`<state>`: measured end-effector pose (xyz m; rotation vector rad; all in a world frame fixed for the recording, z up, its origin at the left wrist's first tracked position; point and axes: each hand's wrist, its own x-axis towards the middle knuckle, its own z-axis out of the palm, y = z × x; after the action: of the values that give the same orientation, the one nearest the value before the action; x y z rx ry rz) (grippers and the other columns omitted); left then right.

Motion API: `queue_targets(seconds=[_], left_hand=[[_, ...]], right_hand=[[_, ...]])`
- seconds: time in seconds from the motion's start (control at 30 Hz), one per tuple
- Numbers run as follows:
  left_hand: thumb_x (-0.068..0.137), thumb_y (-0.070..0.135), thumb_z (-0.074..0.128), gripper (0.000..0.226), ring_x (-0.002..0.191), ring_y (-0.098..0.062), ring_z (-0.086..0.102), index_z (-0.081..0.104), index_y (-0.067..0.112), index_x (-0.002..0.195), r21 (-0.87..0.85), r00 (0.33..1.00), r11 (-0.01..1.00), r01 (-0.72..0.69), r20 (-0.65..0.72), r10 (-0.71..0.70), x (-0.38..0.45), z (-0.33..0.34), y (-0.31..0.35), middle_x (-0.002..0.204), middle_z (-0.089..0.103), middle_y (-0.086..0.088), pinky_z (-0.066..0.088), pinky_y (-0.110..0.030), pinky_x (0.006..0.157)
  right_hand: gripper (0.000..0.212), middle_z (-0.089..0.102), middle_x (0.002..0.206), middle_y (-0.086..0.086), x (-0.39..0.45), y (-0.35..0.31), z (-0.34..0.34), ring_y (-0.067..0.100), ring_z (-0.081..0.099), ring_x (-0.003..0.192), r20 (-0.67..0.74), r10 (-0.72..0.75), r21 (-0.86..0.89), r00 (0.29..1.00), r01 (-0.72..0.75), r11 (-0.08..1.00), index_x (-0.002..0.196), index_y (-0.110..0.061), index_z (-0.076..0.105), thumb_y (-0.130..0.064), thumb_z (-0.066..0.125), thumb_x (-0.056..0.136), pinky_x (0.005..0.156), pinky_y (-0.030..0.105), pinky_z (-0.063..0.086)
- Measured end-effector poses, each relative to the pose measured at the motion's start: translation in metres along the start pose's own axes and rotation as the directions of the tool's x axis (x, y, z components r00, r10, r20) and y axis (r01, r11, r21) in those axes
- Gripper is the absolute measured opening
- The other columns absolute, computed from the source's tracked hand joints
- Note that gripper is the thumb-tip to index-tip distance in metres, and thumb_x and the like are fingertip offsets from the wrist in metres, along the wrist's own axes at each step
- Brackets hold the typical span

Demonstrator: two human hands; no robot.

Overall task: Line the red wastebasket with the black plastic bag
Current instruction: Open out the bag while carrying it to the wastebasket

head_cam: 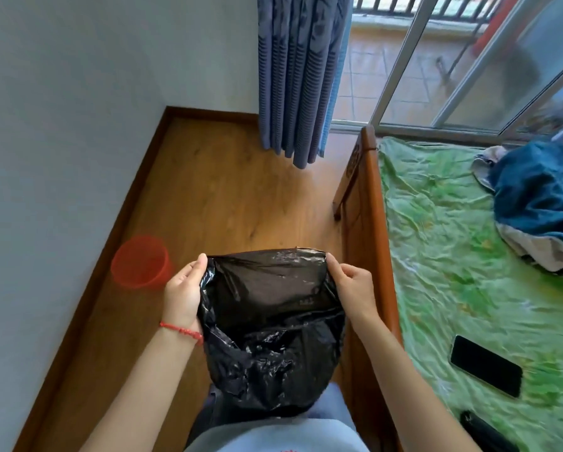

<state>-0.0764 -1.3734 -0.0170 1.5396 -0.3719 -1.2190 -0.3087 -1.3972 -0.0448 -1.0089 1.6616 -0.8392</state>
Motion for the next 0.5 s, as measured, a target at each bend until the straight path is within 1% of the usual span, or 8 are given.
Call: queue_targets(seconds=[0.07, 0.1, 0.17, 0.23, 0.3, 0.4, 0.43, 0.5], left_hand=[[0.09, 0.02, 0.053, 0.02, 0.056, -0.007, 0.065, 0.06, 0.011, 0.074, -0.01, 1.0, 1.0, 0.0, -0.001, 0.0, 0.018, -0.001, 0.012, 0.057, 0.069, 0.008, 0.055, -0.018, 0.055], [0.091, 0.02, 0.053, 0.02, 0.055, -0.007, 0.065, 0.06, 0.011, 0.074, -0.017, 1.0, 1.0, 0.005, -0.003, -0.005, 0.026, -0.002, 0.018, 0.056, 0.069, 0.007, 0.054, -0.018, 0.053], [0.091, 0.02, 0.052, 0.021, 0.054, -0.008, 0.065, 0.061, 0.011, 0.074, -0.028, 1.0, 0.999, 0.017, -0.008, -0.017, 0.04, -0.004, 0.027, 0.056, 0.069, 0.006, 0.054, -0.019, 0.052], [0.09, 0.022, 0.053, 0.02, 0.055, -0.01, 0.066, 0.061, 0.011, 0.075, -0.034, 1.0, 0.999, 0.027, -0.003, -0.027, 0.053, -0.005, 0.036, 0.058, 0.069, 0.005, 0.055, -0.02, 0.054], [0.089, 0.024, 0.054, 0.019, 0.058, -0.012, 0.066, 0.062, 0.011, 0.078, -0.026, 0.999, 0.999, 0.042, -0.003, -0.042, 0.067, -0.005, 0.041, 0.06, 0.07, 0.003, 0.056, -0.021, 0.056], [0.088, 0.027, 0.055, 0.02, 0.065, -0.017, 0.066, 0.063, 0.011, 0.08, -0.028, 0.996, 0.996, 0.088, -0.003, -0.088, 0.085, 0.0, 0.048, 0.066, 0.071, 0.0, 0.056, -0.024, 0.06], [0.087, 0.029, 0.056, 0.021, 0.068, -0.018, 0.066, 0.063, 0.01, 0.082, -0.027, 0.995, 0.994, 0.104, -0.011, -0.104, 0.091, 0.003, 0.049, 0.071, 0.071, -0.003, 0.056, -0.026, 0.063], [0.086, 0.032, 0.057, 0.024, 0.079, -0.024, 0.065, 0.063, 0.008, 0.089, -0.029, 0.991, 0.993, 0.119, -0.053, -0.12, 0.101, 0.011, 0.053, 0.085, 0.068, -0.01, 0.054, -0.033, 0.073]], right_hand=[[0.047, 0.047, 0.048, 0.003, 0.013, -0.013, 0.001, 0.014, 0.044, 0.048, 0.104, -0.006, 0.018, 0.995, 0.004, 1.0, 0.05, -0.009, 0.052, -0.044, 0.061, 0.081, 0.048, 0.024, 0.032], [0.046, 0.046, 0.052, 0.008, 0.02, -0.018, 0.001, 0.017, 0.042, 0.049, 0.15, -0.018, 0.024, 0.989, 0.014, 1.0, 0.055, -0.005, 0.053, -0.041, 0.062, 0.081, 0.047, 0.024, 0.031], [0.04, 0.041, 0.055, 0.01, 0.033, -0.029, -0.002, 0.018, 0.038, 0.05, 0.228, -0.045, 0.012, 0.973, 0.044, 0.999, 0.057, -0.003, 0.051, -0.033, 0.065, 0.081, 0.046, 0.023, 0.029], [0.043, 0.038, 0.049, 0.004, 0.048, -0.039, -0.005, 0.012, 0.036, 0.048, 0.304, -0.077, -0.02, 0.95, 0.087, 0.996, 0.049, -0.007, 0.043, -0.026, 0.067, 0.08, 0.046, 0.019, 0.028], [0.049, 0.035, 0.042, -0.009, 0.065, -0.048, -0.008, 0.005, 0.033, 0.042, 0.372, -0.093, -0.044, 0.924, 0.118, 0.992, 0.042, -0.016, 0.037, -0.022, 0.068, 0.079, 0.044, 0.016, 0.028], [0.046, 0.035, 0.041, -0.011, 0.094, -0.062, -0.01, 0.003, 0.032, 0.041, 0.466, -0.07, -0.06, 0.882, 0.111, 0.992, 0.043, -0.018, 0.038, -0.022, 0.069, 0.077, 0.043, 0.014, 0.028], [0.044, 0.037, 0.041, -0.011, 0.104, -0.066, -0.01, 0.003, 0.033, 0.041, 0.491, -0.064, -0.053, 0.869, 0.103, 0.993, 0.045, -0.017, 0.039, -0.022, 0.069, 0.077, 0.043, 0.013, 0.028], [0.039, 0.042, 0.041, -0.012, 0.124, -0.075, -0.011, 0.0, 0.037, 0.04, 0.535, -0.051, -0.031, 0.843, 0.08, 0.996, 0.049, -0.015, 0.043, -0.015, 0.067, 0.079, 0.042, 0.01, 0.029]])
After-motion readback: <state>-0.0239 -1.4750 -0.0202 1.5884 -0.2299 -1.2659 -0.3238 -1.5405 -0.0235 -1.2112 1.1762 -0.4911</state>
